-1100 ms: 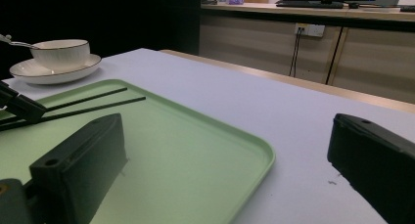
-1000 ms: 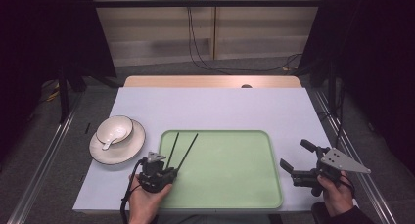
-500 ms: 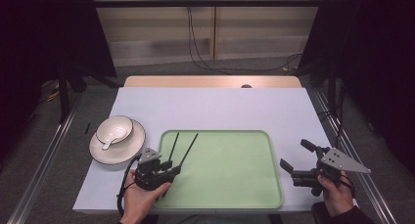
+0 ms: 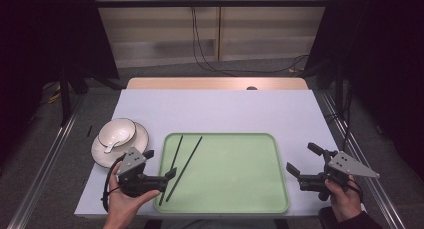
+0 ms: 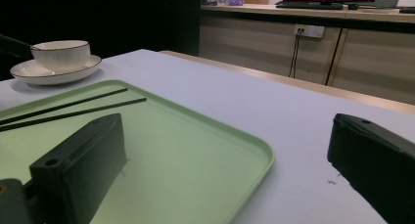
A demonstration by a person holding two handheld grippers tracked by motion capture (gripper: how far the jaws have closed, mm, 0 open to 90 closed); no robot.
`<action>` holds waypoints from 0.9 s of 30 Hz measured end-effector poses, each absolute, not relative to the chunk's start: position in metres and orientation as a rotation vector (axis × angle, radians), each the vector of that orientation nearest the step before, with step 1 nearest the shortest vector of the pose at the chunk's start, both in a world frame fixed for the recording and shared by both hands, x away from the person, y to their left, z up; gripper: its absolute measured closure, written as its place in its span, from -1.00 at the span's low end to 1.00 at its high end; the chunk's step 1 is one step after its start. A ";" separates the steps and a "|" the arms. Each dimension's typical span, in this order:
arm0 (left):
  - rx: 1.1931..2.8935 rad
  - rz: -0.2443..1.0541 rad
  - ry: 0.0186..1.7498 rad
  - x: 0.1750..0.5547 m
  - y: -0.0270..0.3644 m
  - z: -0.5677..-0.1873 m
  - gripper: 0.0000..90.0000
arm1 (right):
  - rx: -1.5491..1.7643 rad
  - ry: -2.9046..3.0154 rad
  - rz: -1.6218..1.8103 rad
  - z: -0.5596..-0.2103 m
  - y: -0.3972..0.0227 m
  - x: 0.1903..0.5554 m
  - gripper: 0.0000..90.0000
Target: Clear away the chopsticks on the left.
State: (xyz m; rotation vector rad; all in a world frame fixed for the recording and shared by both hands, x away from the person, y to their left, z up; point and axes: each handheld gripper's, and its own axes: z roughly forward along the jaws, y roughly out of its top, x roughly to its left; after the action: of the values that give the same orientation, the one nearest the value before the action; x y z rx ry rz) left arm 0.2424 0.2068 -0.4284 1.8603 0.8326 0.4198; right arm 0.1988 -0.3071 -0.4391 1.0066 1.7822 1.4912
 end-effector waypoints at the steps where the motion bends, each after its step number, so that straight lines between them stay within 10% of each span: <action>1: 1.861 0.411 0.822 0.240 0.213 -0.428 -0.94 | 1.006 1.779 1.490 -0.439 -0.307 0.199 -0.99; 27: 1.592 0.561 0.958 0.191 0.293 -0.439 -0.96 | 1.007 1.792 1.469 -0.440 -0.307 0.198 -0.99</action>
State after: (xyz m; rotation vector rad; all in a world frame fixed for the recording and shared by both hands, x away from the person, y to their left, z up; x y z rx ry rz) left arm 0.1907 0.2930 -0.4386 1.5917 0.9584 0.5611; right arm 0.1976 -0.3073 -0.4404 1.0066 1.7922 1.4695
